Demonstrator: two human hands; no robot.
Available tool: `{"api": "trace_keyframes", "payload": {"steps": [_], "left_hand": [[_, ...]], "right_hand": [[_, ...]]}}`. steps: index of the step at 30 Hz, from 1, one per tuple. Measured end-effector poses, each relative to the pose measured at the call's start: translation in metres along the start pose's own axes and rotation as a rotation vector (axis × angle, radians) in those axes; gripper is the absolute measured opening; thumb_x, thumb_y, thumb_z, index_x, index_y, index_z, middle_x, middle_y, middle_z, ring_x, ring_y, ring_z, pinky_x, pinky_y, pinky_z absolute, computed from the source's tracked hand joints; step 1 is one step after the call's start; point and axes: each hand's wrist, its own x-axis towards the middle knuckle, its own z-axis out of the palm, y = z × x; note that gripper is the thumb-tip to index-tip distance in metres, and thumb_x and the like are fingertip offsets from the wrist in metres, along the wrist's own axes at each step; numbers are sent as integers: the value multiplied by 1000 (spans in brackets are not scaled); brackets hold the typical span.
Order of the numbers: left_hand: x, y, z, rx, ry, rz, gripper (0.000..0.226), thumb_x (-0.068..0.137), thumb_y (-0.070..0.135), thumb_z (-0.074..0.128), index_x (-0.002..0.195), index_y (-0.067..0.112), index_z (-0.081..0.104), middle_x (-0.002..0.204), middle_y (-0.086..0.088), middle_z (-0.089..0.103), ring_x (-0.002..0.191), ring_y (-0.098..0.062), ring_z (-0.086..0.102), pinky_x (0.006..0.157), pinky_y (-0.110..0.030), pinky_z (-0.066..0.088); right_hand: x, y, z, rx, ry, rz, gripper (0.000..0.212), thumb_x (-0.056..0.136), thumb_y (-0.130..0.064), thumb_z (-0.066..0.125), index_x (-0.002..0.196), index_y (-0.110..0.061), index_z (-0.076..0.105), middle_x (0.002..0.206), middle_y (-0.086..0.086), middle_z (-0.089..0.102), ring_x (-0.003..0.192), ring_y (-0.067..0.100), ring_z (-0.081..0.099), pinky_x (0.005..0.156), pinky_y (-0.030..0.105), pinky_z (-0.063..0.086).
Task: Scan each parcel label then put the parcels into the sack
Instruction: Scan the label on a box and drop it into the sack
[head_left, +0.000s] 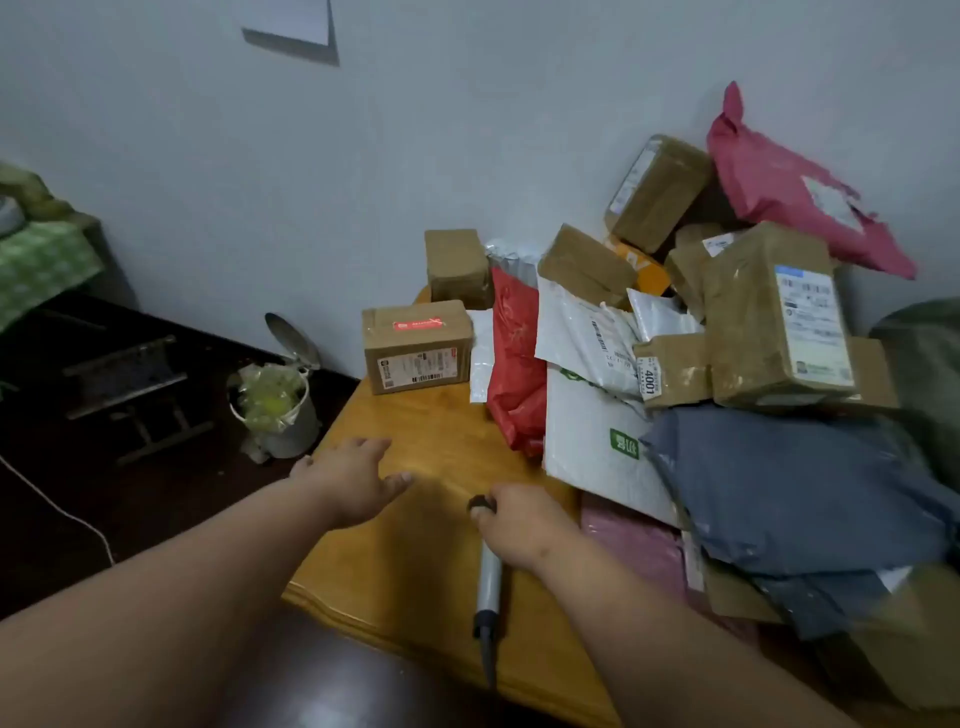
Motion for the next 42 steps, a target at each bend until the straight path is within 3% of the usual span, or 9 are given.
{"api": "trace_keyframes", "payload": {"steps": [4, 7, 10, 16, 22, 32, 34, 37, 42], "left_hand": [[9, -11, 20, -1, -83, -23, 74, 97, 66, 36, 158, 31, 16, 164, -1, 21, 148, -29, 25, 117, -50, 26], [20, -16, 31, -29, -100, -28, 72, 98, 64, 37, 158, 30, 17, 163, -1, 22, 147, -29, 27, 115, -49, 26], [33, -20, 28, -60, -49, -9, 70, 98, 61, 40, 157, 28, 20, 162, -2, 26, 145, -29, 31, 114, -48, 31], [65, -30, -12, -126, 99, 48, 74, 94, 57, 52, 156, 26, 24, 160, -3, 29, 142, -27, 37, 111, -48, 39], [102, -48, -56, -226, 158, 33, 86, 89, 48, 67, 157, 22, 21, 162, -6, 27, 145, -28, 32, 114, -51, 37], [158, -61, -70, -334, 79, -39, 98, 87, 40, 73, 159, 19, 10, 163, -8, 22, 144, -27, 35, 114, -47, 38], [171, -67, -76, -307, 96, -52, 97, 87, 40, 72, 159, 19, 10, 163, -7, 22, 143, -24, 37, 115, -42, 37], [186, -73, -83, -308, 120, -48, 92, 89, 39, 71, 159, 19, 14, 163, -7, 22, 140, -21, 41, 112, -35, 35], [195, -84, -70, -304, 37, -63, 87, 91, 44, 67, 159, 24, 15, 163, -5, 21, 146, -24, 30, 114, -37, 31]], "right_hand": [[6, 6, 17, 33, -6, 81, 31, 102, -41, 46, 122, -20, 56, 101, -1, 58, 92, 21, 61, 76, 34, 52], [12, 5, 19, -105, 104, 84, 27, 102, -40, 43, 116, -20, 56, 99, 0, 56, 84, 20, 55, 66, 34, 46], [22, -7, 12, -128, 212, 40, 22, 101, -37, 44, 106, -20, 57, 100, 0, 54, 84, 20, 56, 65, 33, 42], [58, -45, -7, -9, 228, 7, 14, 99, -34, 49, 96, -22, 55, 104, 2, 60, 91, 22, 60, 72, 33, 46], [101, -86, -25, 78, 214, -35, 31, 99, -31, 53, 123, -13, 59, 126, 8, 59, 113, 30, 60, 95, 40, 52], [214, -115, -59, -255, 271, -186, 66, 87, -24, 68, 146, -21, 39, 147, 8, 40, 137, 32, 39, 114, 47, 33], [237, -123, -60, -348, 276, -210, 80, 83, -30, 75, 151, -23, 32, 157, 10, 31, 145, 33, 30, 119, 50, 26], [267, -135, -62, -441, 199, -229, 107, 78, -29, 80, 159, -24, 11, 169, 6, 1, 155, 32, 4, 121, 54, 16], [298, -138, -66, -537, 13, -211, 110, 82, -20, 70, 160, -25, -7, 169, 1, -12, 156, 30, -10, 122, 60, 6]]}}
